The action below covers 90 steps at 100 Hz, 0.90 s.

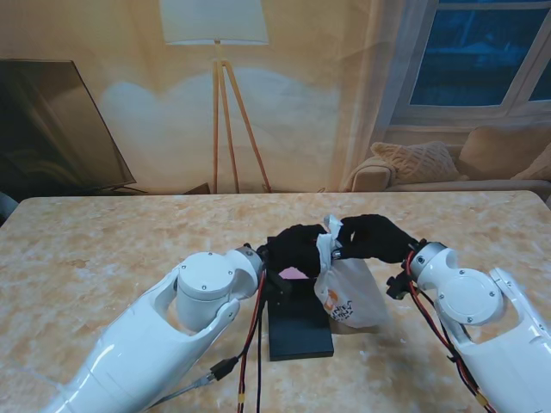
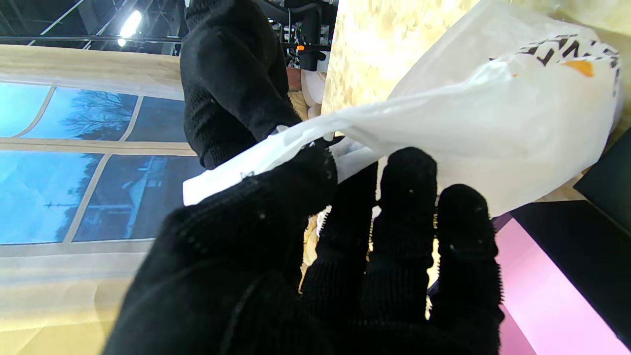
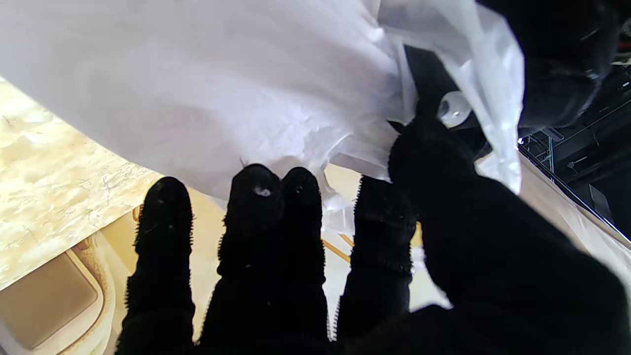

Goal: Pack mini donuts into a plastic bag, tie the opening and put the bag into the gift box

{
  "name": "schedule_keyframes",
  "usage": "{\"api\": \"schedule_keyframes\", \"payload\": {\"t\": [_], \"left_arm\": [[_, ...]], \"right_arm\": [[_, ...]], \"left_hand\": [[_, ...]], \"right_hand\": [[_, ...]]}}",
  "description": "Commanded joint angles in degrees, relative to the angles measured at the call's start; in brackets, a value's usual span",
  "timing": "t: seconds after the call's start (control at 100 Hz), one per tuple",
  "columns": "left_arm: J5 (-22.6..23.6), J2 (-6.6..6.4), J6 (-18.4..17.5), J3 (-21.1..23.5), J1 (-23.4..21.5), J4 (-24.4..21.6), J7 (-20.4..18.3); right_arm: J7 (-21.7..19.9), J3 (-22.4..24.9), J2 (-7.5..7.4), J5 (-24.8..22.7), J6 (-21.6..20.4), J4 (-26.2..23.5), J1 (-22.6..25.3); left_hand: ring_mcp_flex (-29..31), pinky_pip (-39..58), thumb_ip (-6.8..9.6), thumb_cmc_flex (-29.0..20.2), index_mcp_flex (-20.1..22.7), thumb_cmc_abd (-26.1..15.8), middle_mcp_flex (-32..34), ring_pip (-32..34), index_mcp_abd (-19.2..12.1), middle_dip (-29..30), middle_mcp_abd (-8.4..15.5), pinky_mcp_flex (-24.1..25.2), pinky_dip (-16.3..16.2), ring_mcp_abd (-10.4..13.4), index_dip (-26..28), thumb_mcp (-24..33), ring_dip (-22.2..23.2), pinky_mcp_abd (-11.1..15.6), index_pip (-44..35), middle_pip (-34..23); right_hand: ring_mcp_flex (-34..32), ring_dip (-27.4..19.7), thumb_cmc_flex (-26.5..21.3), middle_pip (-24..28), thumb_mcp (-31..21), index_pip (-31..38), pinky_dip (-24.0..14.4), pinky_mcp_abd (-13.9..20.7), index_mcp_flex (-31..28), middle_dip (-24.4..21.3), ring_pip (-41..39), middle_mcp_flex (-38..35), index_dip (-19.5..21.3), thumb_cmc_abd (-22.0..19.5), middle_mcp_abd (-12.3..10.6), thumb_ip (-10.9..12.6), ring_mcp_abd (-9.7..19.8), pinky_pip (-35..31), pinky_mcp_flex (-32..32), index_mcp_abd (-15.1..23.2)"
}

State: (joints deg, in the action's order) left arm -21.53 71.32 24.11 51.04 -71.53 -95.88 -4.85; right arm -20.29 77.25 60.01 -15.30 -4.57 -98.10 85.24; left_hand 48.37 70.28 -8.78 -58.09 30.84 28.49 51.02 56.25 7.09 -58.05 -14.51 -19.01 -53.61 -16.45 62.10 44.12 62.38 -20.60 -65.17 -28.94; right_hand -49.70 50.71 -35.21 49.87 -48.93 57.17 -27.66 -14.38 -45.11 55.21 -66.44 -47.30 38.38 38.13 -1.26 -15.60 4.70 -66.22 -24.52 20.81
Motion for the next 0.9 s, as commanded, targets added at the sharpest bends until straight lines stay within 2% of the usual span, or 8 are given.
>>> {"api": "schedule_keyframes", "payload": {"t": [0.0,0.12,0.19,0.37,0.49,0.59,0.69,0.89], "left_arm": [[-0.51,0.11,-0.11,0.05,0.03,-0.44,-1.65],[-0.26,-0.07,-0.19,0.00,0.12,-0.27,-2.23],[-0.16,-0.04,-0.06,-0.02,0.19,-0.13,-2.20],[0.19,-0.04,0.10,-0.13,0.34,-0.02,-2.17],[0.58,-0.12,-0.03,-0.22,0.52,0.11,-2.39],[1.29,-0.25,-0.13,-0.37,0.71,0.28,-2.65],[1.34,-0.22,0.15,-0.36,0.79,0.31,-2.61],[2.09,-0.38,0.40,-0.12,0.80,0.19,-2.71]], "right_arm": [[-1.05,-0.17,0.56,0.22,0.36,0.00,0.30],[-1.32,0.05,0.52,0.46,0.59,-0.12,0.41],[-1.60,0.30,0.47,0.69,0.59,-0.27,0.56],[-1.94,1.01,0.40,1.13,0.52,-0.76,1.07],[-3.10,1.77,0.11,1.09,0.09,-0.80,1.27],[-4.18,2.31,-0.18,0.94,-0.80,-0.56,1.32],[-4.57,2.68,-0.35,0.33,-1.91,-0.29,1.32],[-5.61,3.32,-0.68,-0.47,-2.76,0.04,1.12]], "left_hand": [[-0.53,0.61,0.06,-0.19,-0.71,-0.64,-0.55,1.67,-1.22,-0.72,1.07,0.04,-1.54,0.04,0.93,-0.99,1.39,0.18,0.26,-0.74],[-0.66,0.24,0.08,-0.16,-0.69,-0.60,-0.53,1.41,-1.24,-0.71,1.18,0.12,-1.49,0.07,0.92,-0.93,1.33,0.16,0.30,-0.66],[-0.71,0.04,0.09,-0.18,-0.70,-0.61,-0.54,1.28,-1.20,-0.75,1.15,0.19,-1.45,0.08,0.99,-0.89,1.31,0.17,0.28,-0.64],[-0.85,-0.45,0.08,-0.24,-0.80,-0.66,-0.60,0.94,-1.11,-0.84,1.17,0.39,-1.33,0.08,1.18,-0.91,1.23,0.15,0.26,-0.61],[-1.04,-0.73,0.08,-0.29,-0.81,-0.71,-0.62,0.67,-1.00,-0.86,1.10,0.49,-1.25,-0.02,1.22,-0.95,1.15,0.05,0.30,-0.58],[-1.05,-0.91,0.06,-0.25,-0.80,-0.71,-0.64,0.52,-1.00,-0.88,1.11,0.58,-1.19,0.02,1.24,-1.02,1.10,0.01,0.33,-0.55],[-1.18,-1.14,0.07,-0.38,-0.86,-0.81,-0.71,0.27,-0.84,-0.89,1.05,0.73,-1.11,-0.02,1.28,-1.04,1.01,0.02,0.37,-0.49],[-1.44,-1.55,0.06,-0.54,-1.04,-0.98,-0.93,-0.28,-0.61,-0.92,1.05,0.87,-0.92,-0.03,1.51,-1.19,0.75,-0.07,0.38,-0.40]], "right_hand": [[0.12,1.29,-0.52,0.63,-0.30,0.94,-1.26,1.03,-0.06,0.64,-0.91,1.77,4.77,0.77,-1.87,-1.05,1.81,-1.19,0.17,3.05],[1.30,0.81,0.17,0.19,0.08,1.64,-0.97,0.68,0.96,-1.61,0.19,3.05,12.73,0.58,-1.31,-0.89,1.21,-0.61,1.14,2.14],[2.08,0.56,0.55,-0.04,0.63,2.63,-0.90,0.47,1.37,-2.29,0.86,3.82,19.29,0.30,-0.88,-0.66,0.73,-0.39,1.59,1.66],[2.45,-0.04,2.03,-1.20,0.20,11.12,-0.85,0.17,-0.12,-3.52,1.89,3.70,31.05,-1.22,-0.03,0.29,0.11,-0.35,1.70,-1.77],[-0.24,-0.85,3.72,-0.55,-0.31,16.36,-0.55,0.23,-3.16,-3.81,2.23,0.92,34.35,-2.58,-1.07,2.16,0.54,-0.44,0.29,-2.45],[-3.16,-1.61,4.96,-0.31,-1.46,21.81,0.72,0.53,-7.12,-3.56,2.43,-2.90,39.08,-3.21,-2.85,7.72,1.16,-0.47,-1.79,-1.83],[-5.94,-3.34,3.80,-1.83,-1.53,23.93,1.85,1.00,-9.42,-3.04,4.94,-6.02,40.94,-1.13,-3.84,5.43,1.44,-0.27,-3.35,-2.02],[-10.14,-2.91,3.49,0.24,-2.47,28.16,2.72,0.75,-12.59,-1.50,2.57,-10.01,41.63,0.56,-5.00,4.13,2.74,-1.02,-5.60,-1.98]]}}
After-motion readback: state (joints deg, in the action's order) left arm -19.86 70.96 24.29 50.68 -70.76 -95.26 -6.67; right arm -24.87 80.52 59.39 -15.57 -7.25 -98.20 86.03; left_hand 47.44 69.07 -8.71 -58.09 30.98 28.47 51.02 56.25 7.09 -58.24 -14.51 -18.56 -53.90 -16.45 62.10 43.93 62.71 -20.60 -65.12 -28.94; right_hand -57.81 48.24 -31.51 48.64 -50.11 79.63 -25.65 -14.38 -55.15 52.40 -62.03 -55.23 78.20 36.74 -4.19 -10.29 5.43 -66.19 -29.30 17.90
